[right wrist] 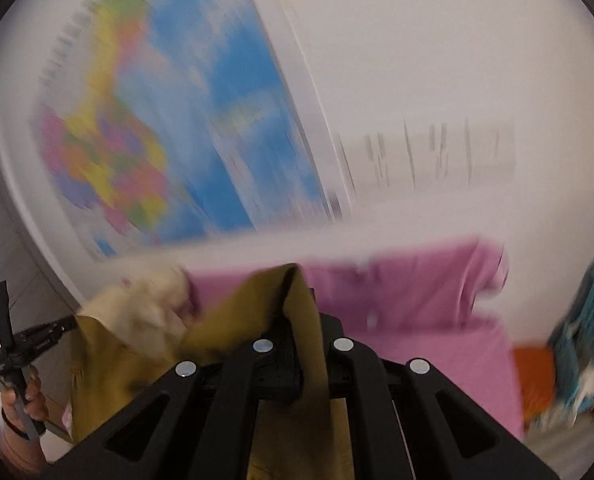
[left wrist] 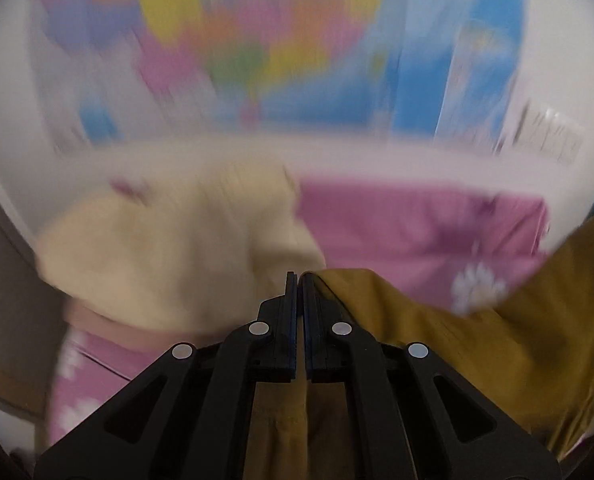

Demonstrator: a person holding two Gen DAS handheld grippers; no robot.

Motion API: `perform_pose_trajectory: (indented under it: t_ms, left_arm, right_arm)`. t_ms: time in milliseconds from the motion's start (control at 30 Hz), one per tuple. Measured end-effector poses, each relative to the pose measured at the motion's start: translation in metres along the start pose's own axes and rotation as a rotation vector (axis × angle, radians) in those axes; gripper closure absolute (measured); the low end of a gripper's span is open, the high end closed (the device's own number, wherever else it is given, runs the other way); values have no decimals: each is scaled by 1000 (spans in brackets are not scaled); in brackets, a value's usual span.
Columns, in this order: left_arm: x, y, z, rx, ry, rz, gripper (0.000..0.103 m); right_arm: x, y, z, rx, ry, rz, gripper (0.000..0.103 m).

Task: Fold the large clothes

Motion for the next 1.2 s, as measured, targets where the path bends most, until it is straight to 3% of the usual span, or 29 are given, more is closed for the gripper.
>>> perform_pose_trajectory:
  t_ms: [167, 200, 233, 267, 300, 333, 367, 467, 533, 600, 700, 800, 867, 933, 1000, 1033, 1100, 1200]
  left_arm:
    - [-7, -54, 7, -56, -16, -42, 97]
    - [-9, -59, 7, -65, -27, -48, 82]
    - [-13, -61, 8, -72, -31, -75, 71]
    - [-15, -60, 9, -66, -37, -86, 51]
    - [-19, -56, 10, -41, -54, -76, 42]
    - [-22, -52, 12, -18, -69, -52, 40]
    - [-25, -44, 15, 7, -83, -27, 37]
    - [-32, -17, 21, 99, -92, 47, 28]
    - [-26, 11, 30, 166, -121, 131, 25]
    - [-13, 30, 39, 216, -171, 199, 16]
    - [30, 37, 48, 224, -261, 337, 15]
    - [79, 16, 57, 146, -323, 474, 15]
    - [105, -7, 61, 72, -350, 478, 15]
    - [128, -39, 65, -31, -343, 529, 16]
    - [140, -65, 63, -101, -330, 551, 26]
    - [145, -76, 62, -134, -325, 557, 31]
    - [151, -93, 56, -181, -310, 573, 65]
    - [146, -107, 32, -187, -238, 624, 82]
  right_arm:
    - [35, -64, 12, -87, -59, 106, 99]
    - [48, -70, 15, -103, -65, 148, 94]
    - [57, -71, 15, -119, -73, 177, 80]
    - [64, -72, 14, -134, -67, 225, 70]
    - [66, -71, 10, -128, -57, 253, 47]
    - [70, -64, 8, -115, -46, 281, 35]
    - [74, -54, 6, -99, -46, 284, 35]
    - [74, -7, 3, -58, -49, 236, 34]
    - [58, 27, 13, -39, -4, 138, 34]
    - [28, 53, 37, -66, 89, 9, 32]
    - [-12, 55, 87, -172, 200, -137, 24]
    - [-20, 10, 133, -373, 187, -135, 28]
    - [-14, -19, 150, -435, 173, -86, 32]
    - [0, -45, 154, -470, 83, -72, 35]
    - [6, -58, 153, -484, 51, -84, 46]
    - [7, -62, 151, -482, 44, -94, 61]
    - [4, -64, 144, -477, 45, -139, 86]
    - [-6, -62, 115, -407, 21, -195, 88]
Point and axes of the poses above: each gripper's, at about its wrist camera, not at the fingertips, and y roughly against the way its jaws point, x to its right, z to its underside, the point moved 4 cm from there along -y, roughly the way its jaws point, and after that the axes turned 14 degrees about -y, right-handed, at the moved point
